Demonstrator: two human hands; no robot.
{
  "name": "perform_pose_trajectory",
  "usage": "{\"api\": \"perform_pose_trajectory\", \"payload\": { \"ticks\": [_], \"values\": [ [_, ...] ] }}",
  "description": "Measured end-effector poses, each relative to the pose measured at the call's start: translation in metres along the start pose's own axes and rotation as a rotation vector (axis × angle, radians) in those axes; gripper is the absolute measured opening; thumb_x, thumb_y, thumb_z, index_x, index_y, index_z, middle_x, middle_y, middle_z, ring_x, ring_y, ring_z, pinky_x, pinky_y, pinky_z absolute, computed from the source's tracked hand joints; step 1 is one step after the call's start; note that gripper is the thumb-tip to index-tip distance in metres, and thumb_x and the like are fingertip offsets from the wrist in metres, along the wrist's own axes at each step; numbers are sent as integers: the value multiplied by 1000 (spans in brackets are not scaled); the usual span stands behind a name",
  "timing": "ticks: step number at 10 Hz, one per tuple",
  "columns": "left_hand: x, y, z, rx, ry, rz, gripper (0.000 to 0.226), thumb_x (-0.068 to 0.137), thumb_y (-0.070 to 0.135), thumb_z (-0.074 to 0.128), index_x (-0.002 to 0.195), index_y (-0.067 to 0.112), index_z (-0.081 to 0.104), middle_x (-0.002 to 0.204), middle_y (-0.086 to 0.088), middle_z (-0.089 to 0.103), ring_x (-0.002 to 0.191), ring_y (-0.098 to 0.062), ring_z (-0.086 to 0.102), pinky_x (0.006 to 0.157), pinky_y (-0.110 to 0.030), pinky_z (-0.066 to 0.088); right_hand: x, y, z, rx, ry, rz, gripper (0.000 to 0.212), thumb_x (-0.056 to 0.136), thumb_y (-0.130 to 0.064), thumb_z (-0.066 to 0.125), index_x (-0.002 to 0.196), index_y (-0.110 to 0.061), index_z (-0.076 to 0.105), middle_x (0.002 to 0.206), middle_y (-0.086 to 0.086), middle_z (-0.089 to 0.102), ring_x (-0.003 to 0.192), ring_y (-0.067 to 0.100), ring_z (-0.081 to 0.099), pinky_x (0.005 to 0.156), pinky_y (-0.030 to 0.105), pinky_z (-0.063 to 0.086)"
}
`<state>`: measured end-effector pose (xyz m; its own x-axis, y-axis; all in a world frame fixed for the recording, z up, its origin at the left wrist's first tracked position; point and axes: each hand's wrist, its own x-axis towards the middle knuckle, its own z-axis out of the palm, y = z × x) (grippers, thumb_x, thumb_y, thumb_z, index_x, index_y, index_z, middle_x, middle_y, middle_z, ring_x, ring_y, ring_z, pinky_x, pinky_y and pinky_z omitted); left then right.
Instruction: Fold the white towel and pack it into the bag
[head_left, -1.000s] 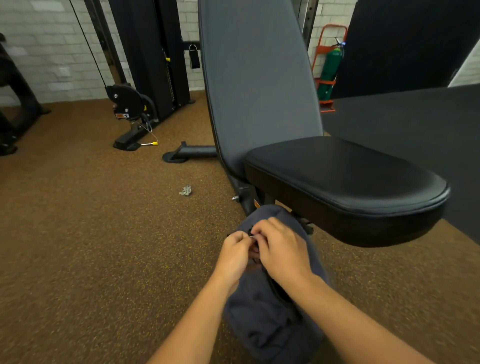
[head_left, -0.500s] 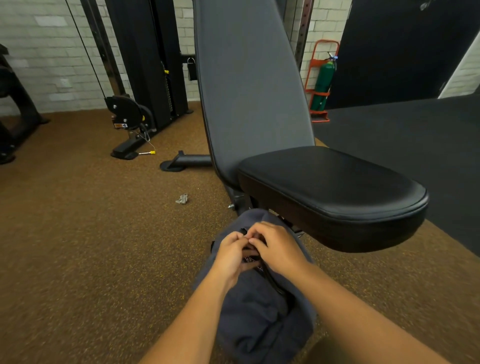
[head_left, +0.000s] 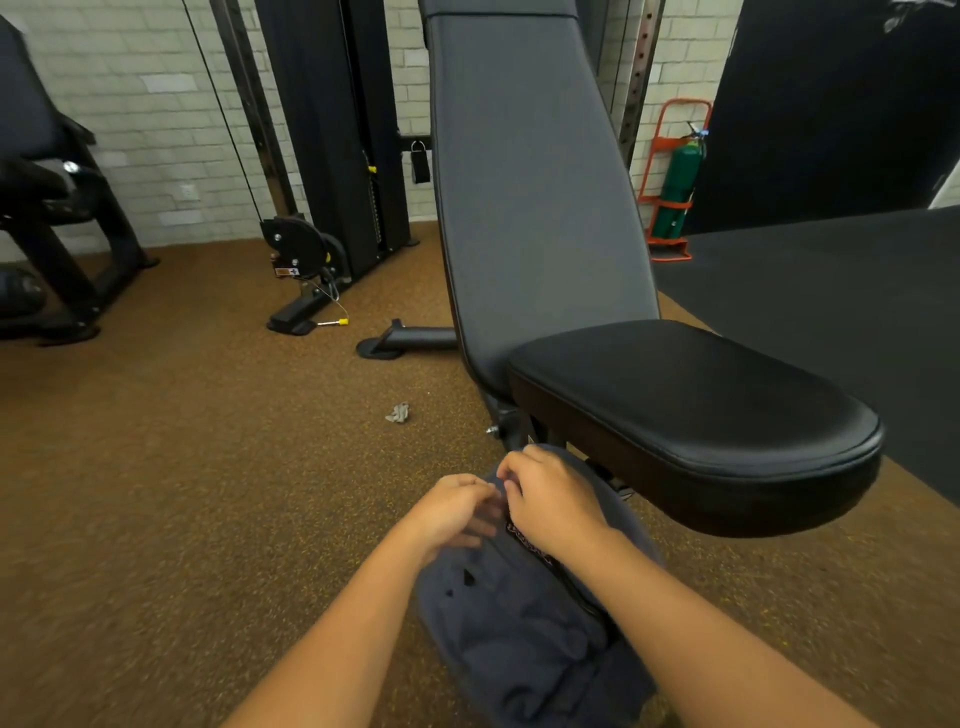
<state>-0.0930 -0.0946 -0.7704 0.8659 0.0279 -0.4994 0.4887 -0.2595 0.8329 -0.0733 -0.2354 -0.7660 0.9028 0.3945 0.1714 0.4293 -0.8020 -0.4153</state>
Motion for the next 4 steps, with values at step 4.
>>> {"api": "perform_pose_trajectory", "payload": {
  "ticks": [4],
  "values": [
    [-136,167,-148,201,215,54,19,100,25,46,106,21,63,104,-1,64,93,-16,61,70,-23,44,58,-127,-168,-43,-212,121,34,97,-31,46,126,-16,54,126,7,54,115,29,53,88,42,48]
  ]
}}
